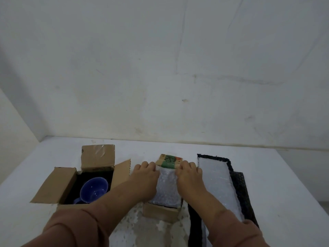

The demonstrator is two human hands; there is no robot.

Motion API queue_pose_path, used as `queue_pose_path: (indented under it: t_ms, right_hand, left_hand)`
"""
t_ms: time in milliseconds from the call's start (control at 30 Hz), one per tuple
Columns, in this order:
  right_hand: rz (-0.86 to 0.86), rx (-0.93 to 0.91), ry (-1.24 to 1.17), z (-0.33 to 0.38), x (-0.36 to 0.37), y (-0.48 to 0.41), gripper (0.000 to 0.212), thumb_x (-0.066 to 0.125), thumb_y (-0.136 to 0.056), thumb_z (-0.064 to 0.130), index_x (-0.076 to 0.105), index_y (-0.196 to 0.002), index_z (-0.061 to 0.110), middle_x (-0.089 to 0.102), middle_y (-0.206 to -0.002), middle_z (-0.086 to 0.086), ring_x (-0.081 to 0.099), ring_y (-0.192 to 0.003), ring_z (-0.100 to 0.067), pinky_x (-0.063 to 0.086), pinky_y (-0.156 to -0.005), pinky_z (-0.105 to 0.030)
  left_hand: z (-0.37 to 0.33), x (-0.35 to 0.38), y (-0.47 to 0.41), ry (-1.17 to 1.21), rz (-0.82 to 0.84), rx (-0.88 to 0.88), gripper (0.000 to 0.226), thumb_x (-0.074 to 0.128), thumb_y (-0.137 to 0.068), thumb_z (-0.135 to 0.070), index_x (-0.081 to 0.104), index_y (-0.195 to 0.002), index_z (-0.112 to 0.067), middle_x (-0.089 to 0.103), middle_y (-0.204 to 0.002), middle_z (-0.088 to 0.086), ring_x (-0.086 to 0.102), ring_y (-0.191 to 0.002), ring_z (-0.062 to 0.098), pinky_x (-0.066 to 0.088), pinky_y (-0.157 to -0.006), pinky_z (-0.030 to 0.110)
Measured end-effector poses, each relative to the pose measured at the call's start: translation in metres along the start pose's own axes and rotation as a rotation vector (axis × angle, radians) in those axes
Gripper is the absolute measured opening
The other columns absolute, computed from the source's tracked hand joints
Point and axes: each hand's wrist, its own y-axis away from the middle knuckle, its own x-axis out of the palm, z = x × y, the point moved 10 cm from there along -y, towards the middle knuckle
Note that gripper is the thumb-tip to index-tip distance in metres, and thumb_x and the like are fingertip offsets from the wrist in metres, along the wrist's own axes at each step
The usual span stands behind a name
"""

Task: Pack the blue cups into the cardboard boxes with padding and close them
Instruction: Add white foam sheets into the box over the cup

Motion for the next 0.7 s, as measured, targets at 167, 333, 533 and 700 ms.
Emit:
queue_pose_path:
  t_ms: [167, 333, 533, 700]
  right_hand:
    - [0.361, -0.108, 0.168, 0.015, 0.031, 0.006, 0.074, 0.058, -0.083, 0.047, 0.035, -0.141, 0.007, 0.032, -0.146, -0.011, 0.024, -0.138, -0.026, 0.000, -0.116, -0.052]
    - [0.405, -0.162, 0.227, 0.017, 0.045, 0.010, 0.072, 0.058, -0.084, 0.039, 0.027, -0.143, 0.009, 0.037, -0.141, -0.013, 0.030, -0.134, -0.028, -0.012, -0.111, -0.060]
    - [0.435, -0.200, 0.272, 0.020, 0.040, 0.008, 0.085, 0.062, -0.081, 0.045, 0.020, -0.146, 0.009, 0.040, -0.138, -0.014, 0.037, -0.130, -0.031, -0.014, -0.109, -0.064]
    - [0.483, -0.155, 0.410, 0.029, 0.047, 0.009, 0.084, 0.055, -0.087, 0.039, 0.008, -0.148, 0.007, 0.030, -0.147, -0.017, 0.028, -0.136, -0.035, -0.013, -0.109, -0.063]
  left_hand:
    - [-0.003, 0.006, 0.001, -0.148, 0.083, 0.114, 0.052, 0.061, -0.081, -0.022, 0.048, -0.130, -0.011, 0.035, -0.140, 0.011, 0.035, -0.123, 0.031, 0.028, -0.103, 0.043]
    - [-0.008, 0.020, 0.002, -0.169, 0.085, 0.114, 0.052, 0.057, -0.085, -0.024, 0.044, -0.133, -0.013, 0.036, -0.143, 0.012, 0.034, -0.128, 0.033, 0.023, -0.107, 0.049]
    - [-0.007, 0.018, 0.004, -0.163, 0.090, 0.100, 0.057, 0.056, -0.086, -0.028, 0.039, -0.138, -0.012, 0.032, -0.146, 0.013, 0.028, -0.134, 0.034, 0.015, -0.112, 0.055]
    - [-0.014, 0.019, -0.001, -0.189, 0.178, 0.097, 0.063, 0.057, -0.087, -0.027, 0.031, -0.141, -0.009, 0.033, -0.148, 0.014, 0.017, -0.140, 0.035, 0.004, -0.114, 0.061]
